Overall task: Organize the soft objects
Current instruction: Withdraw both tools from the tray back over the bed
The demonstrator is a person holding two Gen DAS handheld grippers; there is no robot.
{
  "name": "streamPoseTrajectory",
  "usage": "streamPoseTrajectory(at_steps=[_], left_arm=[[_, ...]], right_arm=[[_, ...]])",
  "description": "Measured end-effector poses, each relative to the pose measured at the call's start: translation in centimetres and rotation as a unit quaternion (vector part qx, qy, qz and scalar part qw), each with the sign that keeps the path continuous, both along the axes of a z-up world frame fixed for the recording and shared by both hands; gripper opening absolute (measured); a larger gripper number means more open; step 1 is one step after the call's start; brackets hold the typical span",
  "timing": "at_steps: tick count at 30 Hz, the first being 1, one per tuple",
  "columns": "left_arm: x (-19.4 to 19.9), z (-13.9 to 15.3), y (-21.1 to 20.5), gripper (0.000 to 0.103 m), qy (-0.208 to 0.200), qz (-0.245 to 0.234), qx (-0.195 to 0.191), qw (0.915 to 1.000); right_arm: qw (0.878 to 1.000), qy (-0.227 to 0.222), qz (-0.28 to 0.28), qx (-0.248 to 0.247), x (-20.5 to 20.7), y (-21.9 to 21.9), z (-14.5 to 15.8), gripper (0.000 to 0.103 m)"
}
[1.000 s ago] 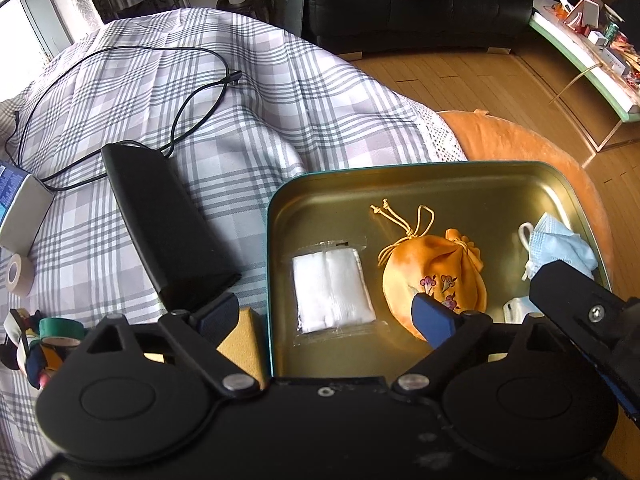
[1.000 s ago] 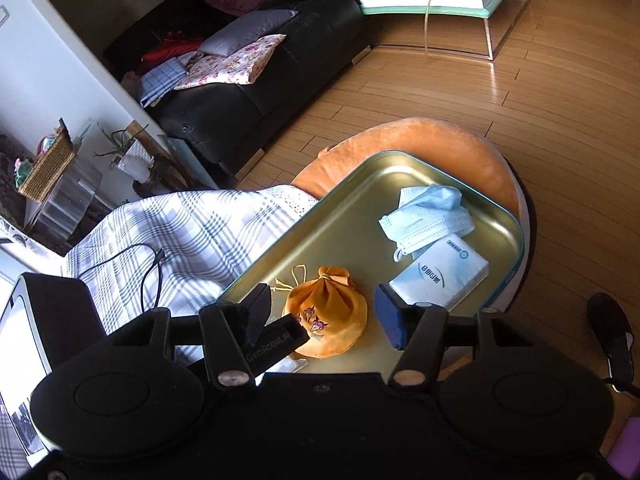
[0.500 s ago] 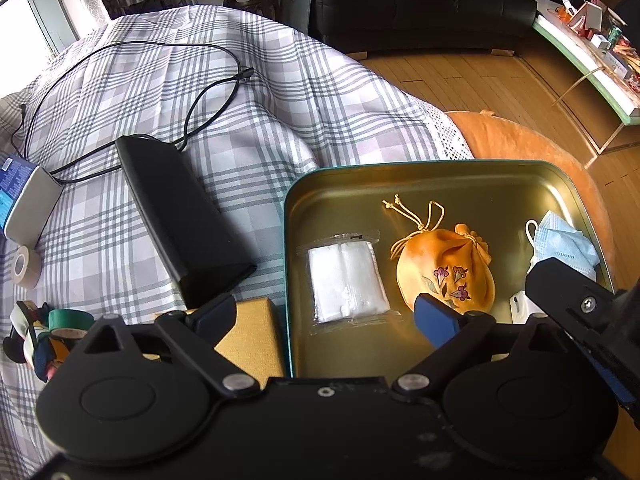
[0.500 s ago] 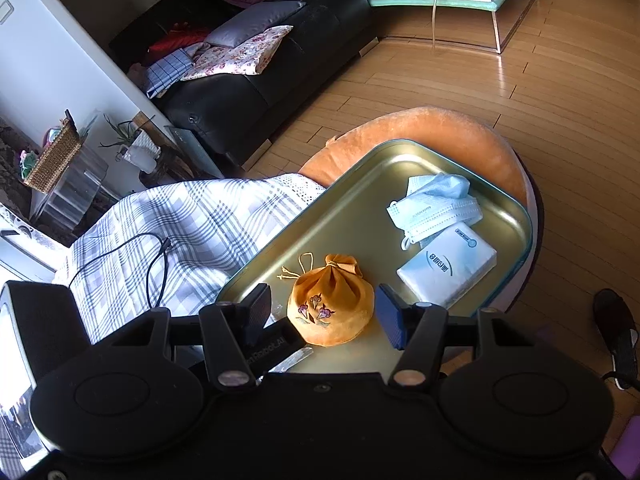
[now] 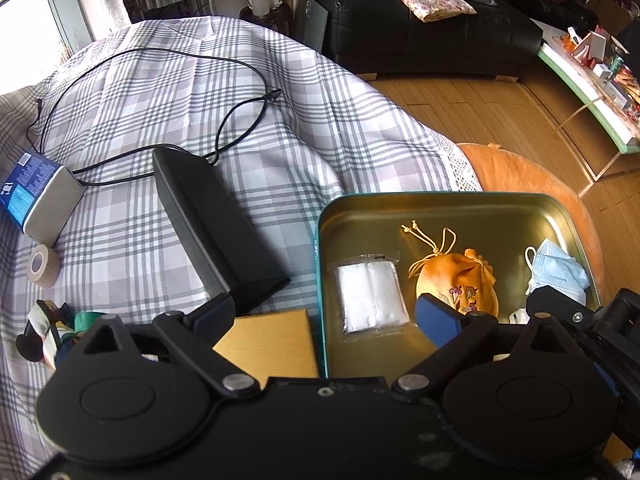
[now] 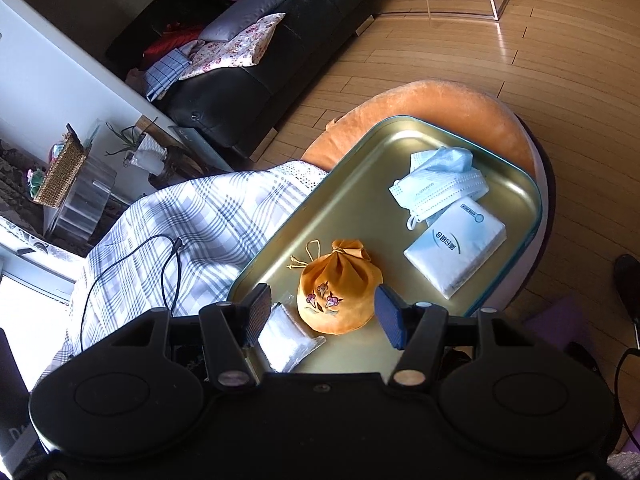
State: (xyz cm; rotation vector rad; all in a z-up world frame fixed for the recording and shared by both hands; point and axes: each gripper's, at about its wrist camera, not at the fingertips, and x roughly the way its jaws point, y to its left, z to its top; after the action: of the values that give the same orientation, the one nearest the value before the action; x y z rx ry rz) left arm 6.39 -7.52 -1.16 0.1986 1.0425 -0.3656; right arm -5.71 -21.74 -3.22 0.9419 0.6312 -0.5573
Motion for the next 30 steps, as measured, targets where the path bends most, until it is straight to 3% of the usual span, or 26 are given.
streamPoseTrajectory(at_steps=[7, 14, 23, 30], left_arm=[[-1.1, 1.4, 3.1, 0.097, -0.028, 0.016, -0.002, 0.9995], [-1.7, 2.1, 10.1, 0.098, -0.048, 0.074, 0.0, 0.9961], [-1.0, 1.3, 21.3, 0.099, -0.077, 0.183, 0.052, 0.9788], [-0.6, -0.9, 29.0, 0.099, -0.051, 0.244, 0.065, 0.9662]], right_arm=[[1.0, 0.01, 0.006, -0.026, 0.3, 0.7, 0.3, 0.056], [0.998, 0.025, 0.015, -0.056, 0.6, 1.6, 0.6, 0.056], [0.992, 0.049, 0.027, -0.109, 1.1, 3.4, 1.2, 0.056], [0.985, 0.066, 0.045, -0.153, 1.6, 5.2, 1.8, 0.056]])
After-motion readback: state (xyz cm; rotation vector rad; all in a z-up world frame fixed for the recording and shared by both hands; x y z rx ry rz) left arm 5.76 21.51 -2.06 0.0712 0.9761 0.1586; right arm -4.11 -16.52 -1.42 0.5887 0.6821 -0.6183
